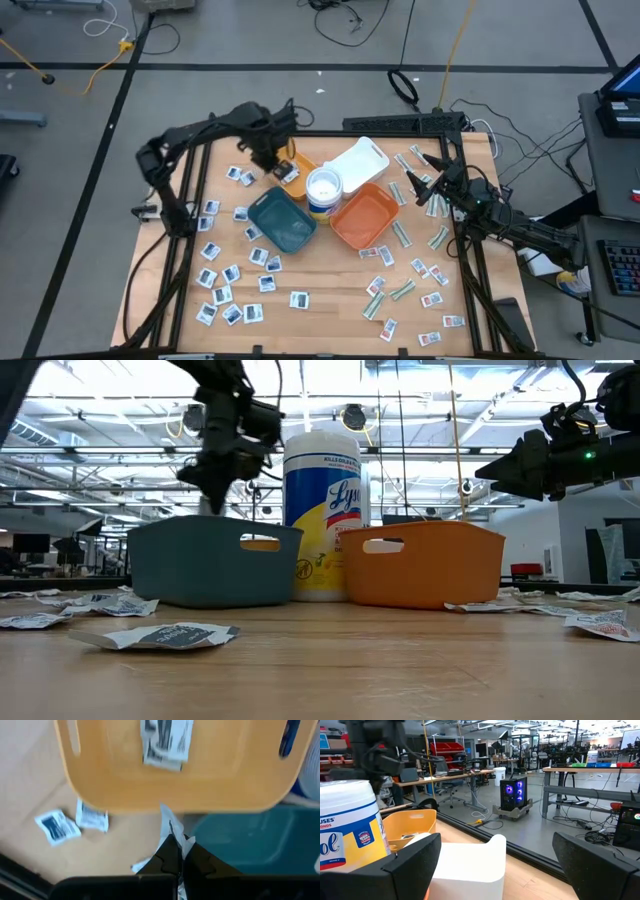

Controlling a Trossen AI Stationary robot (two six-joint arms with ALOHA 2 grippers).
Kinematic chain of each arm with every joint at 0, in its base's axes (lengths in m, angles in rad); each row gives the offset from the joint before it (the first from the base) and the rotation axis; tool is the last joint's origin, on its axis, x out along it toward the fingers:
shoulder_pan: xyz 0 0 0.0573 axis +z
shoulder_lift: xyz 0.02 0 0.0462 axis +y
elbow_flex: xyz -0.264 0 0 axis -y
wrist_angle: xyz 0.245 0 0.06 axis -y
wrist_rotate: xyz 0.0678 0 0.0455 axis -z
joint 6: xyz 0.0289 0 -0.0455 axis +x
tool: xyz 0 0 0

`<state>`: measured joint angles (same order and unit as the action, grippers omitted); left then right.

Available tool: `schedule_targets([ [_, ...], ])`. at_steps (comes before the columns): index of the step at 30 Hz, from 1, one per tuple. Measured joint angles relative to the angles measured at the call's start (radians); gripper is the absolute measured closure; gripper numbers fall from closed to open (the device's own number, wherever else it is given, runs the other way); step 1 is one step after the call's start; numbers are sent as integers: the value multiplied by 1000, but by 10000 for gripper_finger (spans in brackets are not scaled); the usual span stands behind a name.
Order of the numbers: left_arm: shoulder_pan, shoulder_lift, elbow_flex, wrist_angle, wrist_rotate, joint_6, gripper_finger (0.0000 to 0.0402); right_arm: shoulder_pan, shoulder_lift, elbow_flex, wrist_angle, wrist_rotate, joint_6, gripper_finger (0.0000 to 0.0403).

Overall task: Pick & Place First Aid Supplies
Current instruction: Put the black pad into the yellow bin

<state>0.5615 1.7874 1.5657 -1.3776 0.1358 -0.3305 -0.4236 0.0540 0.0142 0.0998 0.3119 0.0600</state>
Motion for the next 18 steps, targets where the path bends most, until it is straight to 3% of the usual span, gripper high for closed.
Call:
schedule_targets([
  [9,42,159,205,-45,-6,50,399,0,0,0,0,0,0,26],
  [18,31,249,208,35,-74,41,399,0,0,0,0,0,0,26],
])
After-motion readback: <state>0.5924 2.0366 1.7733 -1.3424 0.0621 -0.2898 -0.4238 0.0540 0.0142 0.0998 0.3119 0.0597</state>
